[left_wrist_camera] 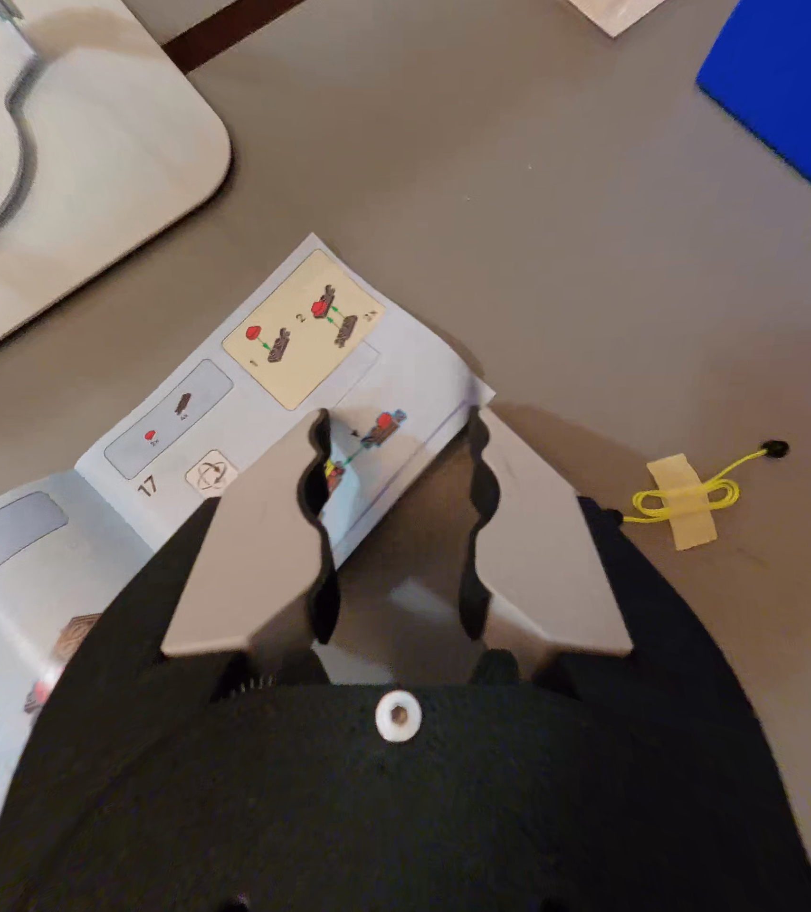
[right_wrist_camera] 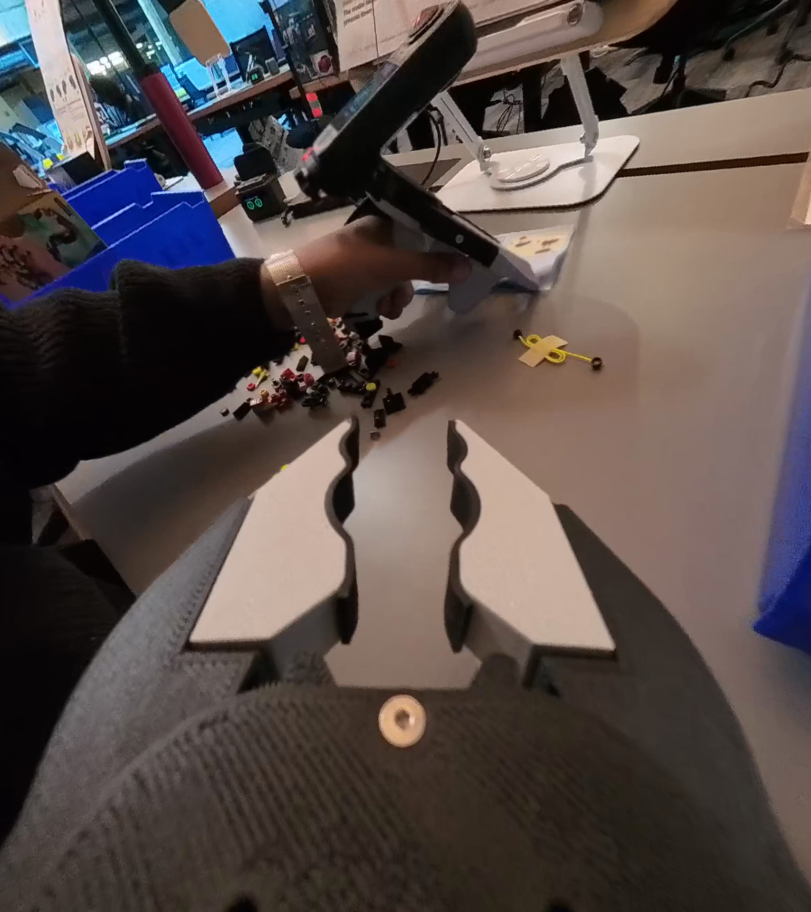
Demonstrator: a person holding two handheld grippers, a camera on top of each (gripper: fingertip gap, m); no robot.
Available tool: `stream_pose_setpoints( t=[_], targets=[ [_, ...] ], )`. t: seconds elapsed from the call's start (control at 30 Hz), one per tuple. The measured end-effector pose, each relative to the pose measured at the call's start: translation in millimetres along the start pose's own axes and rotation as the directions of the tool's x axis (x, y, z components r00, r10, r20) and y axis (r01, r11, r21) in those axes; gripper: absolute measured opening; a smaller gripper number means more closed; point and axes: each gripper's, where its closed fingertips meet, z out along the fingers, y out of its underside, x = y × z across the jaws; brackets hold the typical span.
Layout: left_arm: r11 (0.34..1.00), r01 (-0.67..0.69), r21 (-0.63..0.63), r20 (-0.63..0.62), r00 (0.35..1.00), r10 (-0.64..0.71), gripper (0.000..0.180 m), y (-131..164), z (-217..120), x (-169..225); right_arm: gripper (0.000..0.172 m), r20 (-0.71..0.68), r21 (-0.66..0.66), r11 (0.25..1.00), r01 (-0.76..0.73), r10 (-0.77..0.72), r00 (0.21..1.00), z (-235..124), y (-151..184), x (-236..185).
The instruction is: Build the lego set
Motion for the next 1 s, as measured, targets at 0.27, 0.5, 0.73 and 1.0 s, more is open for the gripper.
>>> stream_pose_setpoints(
  t=[0.27,0.5,0.73,1.0],
  targets=[
    [0.996,0.069,0.057,-0.094,0.994,-0.064,0.01,-8.9,-15.6,11.3,0.031,-0.011,0.018,1.0,0.005,-0.005,1.0,-6.1,-3.7,2.7],
    [0.982,0.181,0.056,-0.234,0.958,-0.163,0.009,-6.6,-37.3,20.2,0.032,0.004,-0.001,1.0,0.007,-0.007,1.0,-2.1,0.1,-1.8],
    [0.983,0.169,0.069,-0.214,0.965,-0.151,0.022,-2.7,-32.0,13.2,0.032,-0.009,-0.02,1.0,0.023,-0.023,1.0,0.3,3.4,-0.2],
    [0.999,-0.008,0.033,-0.024,1.0,0.009,0.049,3.5,-7.1,2.1,0.033,-0.015,-0.039,0.999,0.033,-0.034,0.999,3.3,6.8,1.2]
  ],
)
